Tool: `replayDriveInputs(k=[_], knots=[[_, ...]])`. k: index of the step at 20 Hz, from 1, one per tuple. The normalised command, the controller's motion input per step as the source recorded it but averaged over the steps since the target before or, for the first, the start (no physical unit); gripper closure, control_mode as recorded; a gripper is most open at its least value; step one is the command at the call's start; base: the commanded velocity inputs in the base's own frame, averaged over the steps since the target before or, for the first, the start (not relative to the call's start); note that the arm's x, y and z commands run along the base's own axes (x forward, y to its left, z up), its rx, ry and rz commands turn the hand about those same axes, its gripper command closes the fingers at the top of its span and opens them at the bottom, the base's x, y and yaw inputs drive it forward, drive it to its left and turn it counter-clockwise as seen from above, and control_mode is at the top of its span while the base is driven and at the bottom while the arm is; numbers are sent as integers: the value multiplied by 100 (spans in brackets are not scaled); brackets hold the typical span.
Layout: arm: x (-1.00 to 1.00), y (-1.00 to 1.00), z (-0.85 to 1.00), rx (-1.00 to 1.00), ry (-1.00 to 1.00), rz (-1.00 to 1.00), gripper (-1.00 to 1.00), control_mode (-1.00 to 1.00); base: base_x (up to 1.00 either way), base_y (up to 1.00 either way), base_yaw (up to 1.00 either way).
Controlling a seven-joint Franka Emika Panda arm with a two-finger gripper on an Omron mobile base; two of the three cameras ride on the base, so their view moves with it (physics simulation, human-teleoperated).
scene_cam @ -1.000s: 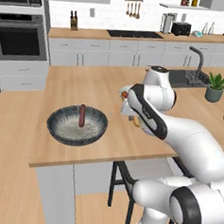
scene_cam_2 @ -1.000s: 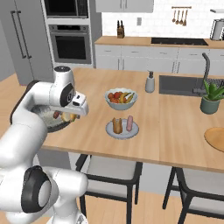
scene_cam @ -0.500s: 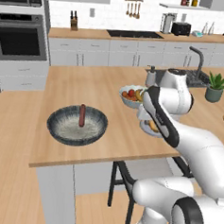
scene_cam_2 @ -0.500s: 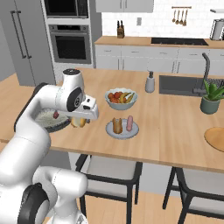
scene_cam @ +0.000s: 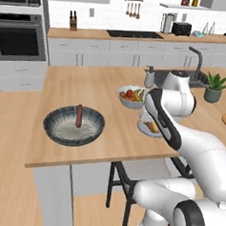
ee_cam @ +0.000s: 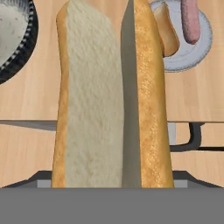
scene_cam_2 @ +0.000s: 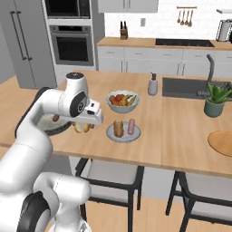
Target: Place one bun and one sausage from the bowl on each plate.
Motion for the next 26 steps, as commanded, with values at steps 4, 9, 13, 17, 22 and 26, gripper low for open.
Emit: replayDriveInputs(k=[4, 9, 13, 17, 22, 26], knots=[[0, 0, 0, 0, 0, 0, 100, 100, -8, -98, -3], [0, 0, 0, 0, 0, 0, 100, 100, 1, -100, 0], [0, 0, 0, 0, 0, 0, 100, 100, 6, -100, 0], [0, 0, 0, 0, 0, 0, 100, 100, 12, -98, 0], [0, 0, 0, 0, 0, 0, 100, 100, 16, -84, 0], [0, 0, 0, 0, 0, 0, 100, 100, 31, -51, 0]])
